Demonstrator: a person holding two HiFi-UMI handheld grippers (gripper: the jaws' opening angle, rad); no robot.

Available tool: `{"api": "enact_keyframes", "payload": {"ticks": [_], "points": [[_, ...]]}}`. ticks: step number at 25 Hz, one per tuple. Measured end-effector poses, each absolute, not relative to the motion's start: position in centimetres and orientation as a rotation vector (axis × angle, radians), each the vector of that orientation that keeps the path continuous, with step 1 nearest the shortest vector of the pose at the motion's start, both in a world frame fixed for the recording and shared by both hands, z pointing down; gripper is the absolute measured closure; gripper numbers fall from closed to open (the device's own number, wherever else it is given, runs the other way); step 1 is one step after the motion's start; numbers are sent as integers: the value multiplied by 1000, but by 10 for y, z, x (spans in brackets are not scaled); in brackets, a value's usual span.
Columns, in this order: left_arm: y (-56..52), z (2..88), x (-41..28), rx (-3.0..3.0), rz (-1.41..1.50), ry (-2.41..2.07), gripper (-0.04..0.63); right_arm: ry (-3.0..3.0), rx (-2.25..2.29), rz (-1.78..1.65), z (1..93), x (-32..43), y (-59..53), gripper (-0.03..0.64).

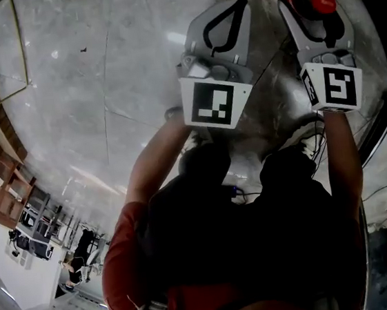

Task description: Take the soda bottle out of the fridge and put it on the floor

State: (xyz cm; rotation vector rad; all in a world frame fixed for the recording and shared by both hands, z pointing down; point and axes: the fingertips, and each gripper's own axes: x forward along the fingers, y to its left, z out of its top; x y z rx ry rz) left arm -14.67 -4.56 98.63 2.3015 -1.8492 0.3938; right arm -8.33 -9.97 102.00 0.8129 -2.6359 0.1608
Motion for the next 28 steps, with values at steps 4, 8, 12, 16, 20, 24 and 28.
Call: {"api": "enact_keyframes", "payload": {"ticks": [4, 8, 12, 16, 20, 24, 28], "points": [[-36, 993, -143, 2332, 428, -1824, 595, -2629, 815, 176, 1031, -87, -105, 313], [-32, 998, -145, 2306, 418, -1831, 595, -2618, 841, 208, 1042, -89, -111, 313], [-34, 1000, -143, 2303, 398, -1827, 595, -2622, 841, 208, 1049, -88, -112, 313], [-35, 1006, -146, 2277, 390, -1829, 595, -2643, 852, 179, 1050, -84, -109, 311], [-34, 1011, -146, 2262, 381, -1813, 595, -2675, 832, 120, 1049, -84, -105, 311], [-32, 1012, -151, 2254, 400, -1820, 595, -2685, 842, 116, 1047, -87, -105, 311], [-29, 1015, -150, 2253, 415, -1809, 595, -2680, 860, 114, 1047, -86, -106, 311]]}}
